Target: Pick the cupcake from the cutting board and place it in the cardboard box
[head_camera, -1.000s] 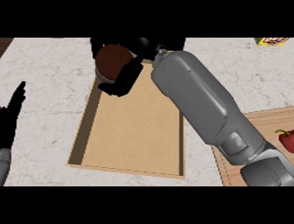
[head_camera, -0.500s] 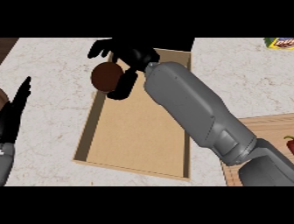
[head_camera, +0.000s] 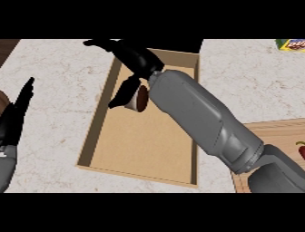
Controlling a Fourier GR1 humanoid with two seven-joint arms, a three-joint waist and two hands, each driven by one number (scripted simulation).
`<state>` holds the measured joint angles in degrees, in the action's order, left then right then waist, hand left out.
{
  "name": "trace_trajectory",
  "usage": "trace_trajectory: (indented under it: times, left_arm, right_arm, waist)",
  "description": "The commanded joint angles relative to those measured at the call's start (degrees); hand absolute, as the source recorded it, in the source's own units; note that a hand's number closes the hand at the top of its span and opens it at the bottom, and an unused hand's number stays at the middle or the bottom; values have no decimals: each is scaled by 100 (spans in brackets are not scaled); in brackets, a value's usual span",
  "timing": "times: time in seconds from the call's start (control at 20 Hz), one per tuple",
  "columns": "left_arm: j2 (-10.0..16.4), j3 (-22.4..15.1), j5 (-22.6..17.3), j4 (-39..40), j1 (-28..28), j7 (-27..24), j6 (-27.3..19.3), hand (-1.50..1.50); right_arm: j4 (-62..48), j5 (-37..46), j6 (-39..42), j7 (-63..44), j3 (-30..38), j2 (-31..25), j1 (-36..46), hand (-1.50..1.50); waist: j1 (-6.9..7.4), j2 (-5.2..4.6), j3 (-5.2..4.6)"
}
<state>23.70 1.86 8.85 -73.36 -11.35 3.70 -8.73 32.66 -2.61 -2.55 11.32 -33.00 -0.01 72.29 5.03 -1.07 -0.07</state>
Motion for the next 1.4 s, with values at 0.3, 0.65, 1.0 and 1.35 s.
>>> trace_trajectory:
  times: [0.3,0.65,1.0,1.35]
  left_arm:
    - [107,183,-73,-114,233,-184,117,0]
    - [65,215,51,-285,397,35,-27,0]
    - [-41,171,55,-195,226,69,38,0]
    - [-91,177,154,-101,172,-84,-33,0]
  right_arm:
    - [-606,-1187,-237,614,1136,1,515,-150]
    - [-1378,-1402,1190,1313,1822,-1089,431,-150]
    - [-2141,-1255,1921,1730,1997,-2061,510,-150]
    - [-2433,-884,2762,2558,1803,-2708,121,-150]
  waist:
    - [-125,21,2]
    - [-246,22,9]
    - [-149,-55,9]
    - [-110,-89,15]
